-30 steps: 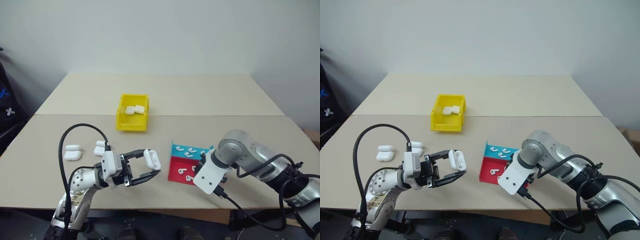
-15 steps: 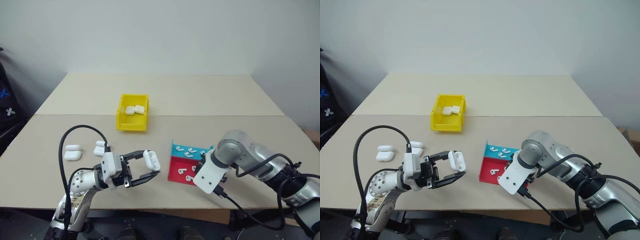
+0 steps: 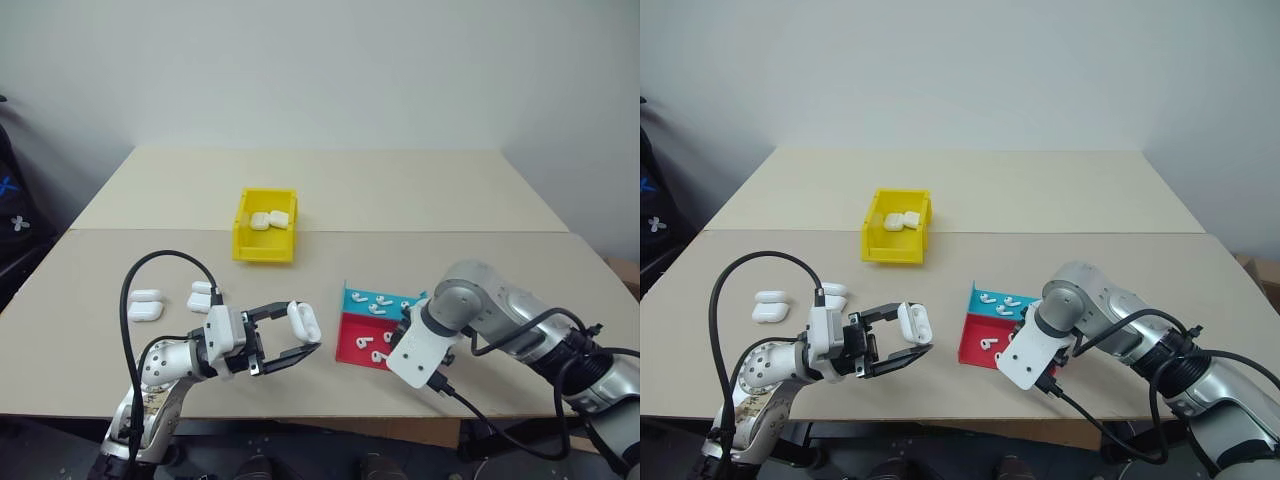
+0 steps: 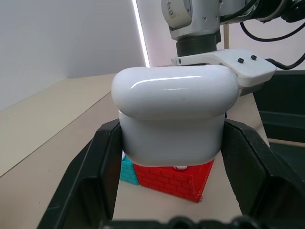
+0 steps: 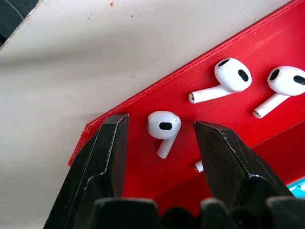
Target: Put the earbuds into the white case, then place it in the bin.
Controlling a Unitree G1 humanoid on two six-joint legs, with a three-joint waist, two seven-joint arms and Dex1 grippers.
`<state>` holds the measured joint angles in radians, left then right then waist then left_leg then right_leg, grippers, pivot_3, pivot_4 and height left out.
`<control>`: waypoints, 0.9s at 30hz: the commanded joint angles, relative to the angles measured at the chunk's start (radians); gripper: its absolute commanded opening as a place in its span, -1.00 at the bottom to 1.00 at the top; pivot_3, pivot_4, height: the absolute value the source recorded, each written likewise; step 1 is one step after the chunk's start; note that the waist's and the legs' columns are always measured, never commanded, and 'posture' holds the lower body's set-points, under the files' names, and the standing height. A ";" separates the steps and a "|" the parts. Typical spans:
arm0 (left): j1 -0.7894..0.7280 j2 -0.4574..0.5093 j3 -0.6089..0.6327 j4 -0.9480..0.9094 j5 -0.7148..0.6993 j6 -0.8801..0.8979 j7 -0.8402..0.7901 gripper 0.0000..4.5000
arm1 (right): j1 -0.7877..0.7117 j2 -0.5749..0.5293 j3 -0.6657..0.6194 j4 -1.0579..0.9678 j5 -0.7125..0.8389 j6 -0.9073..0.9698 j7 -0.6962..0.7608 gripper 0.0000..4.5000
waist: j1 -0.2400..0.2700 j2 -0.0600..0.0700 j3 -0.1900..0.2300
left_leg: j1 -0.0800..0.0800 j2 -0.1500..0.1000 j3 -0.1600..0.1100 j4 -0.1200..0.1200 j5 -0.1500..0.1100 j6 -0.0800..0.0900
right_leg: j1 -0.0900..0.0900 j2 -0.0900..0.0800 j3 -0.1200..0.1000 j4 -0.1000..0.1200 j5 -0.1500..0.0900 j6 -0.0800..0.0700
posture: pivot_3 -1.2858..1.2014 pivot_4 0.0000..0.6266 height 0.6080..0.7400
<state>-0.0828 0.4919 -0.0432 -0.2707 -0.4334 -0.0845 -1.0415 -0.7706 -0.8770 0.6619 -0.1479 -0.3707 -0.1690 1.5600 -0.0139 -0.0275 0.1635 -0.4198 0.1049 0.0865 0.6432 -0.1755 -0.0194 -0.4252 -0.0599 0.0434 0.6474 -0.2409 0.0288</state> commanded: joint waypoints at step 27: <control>-0.001 0.017 -0.003 -0.044 -0.002 -0.007 0.001 0.24 | 0.011 0.012 -0.013 -0.014 0.004 -0.007 0.031 -0.47 | -0.001 0.000 0.000 | 0.000 0.000 0.000 0.000 0.000 0.000 | 0.000 0.000 0.000 0.000 0.000 0.000 | 0.03 -0.52 1.00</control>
<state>-0.0801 0.5008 -0.0437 -0.2708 -0.4325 -0.0845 -1.0414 -0.7688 -0.8725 0.6585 -0.1475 -0.3729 -0.1769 1.5593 -0.0145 -0.0275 0.1635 -0.4195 0.1052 0.0866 0.6431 -0.1755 -0.0194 -0.4252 -0.0599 0.0433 0.6474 -0.2411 0.0290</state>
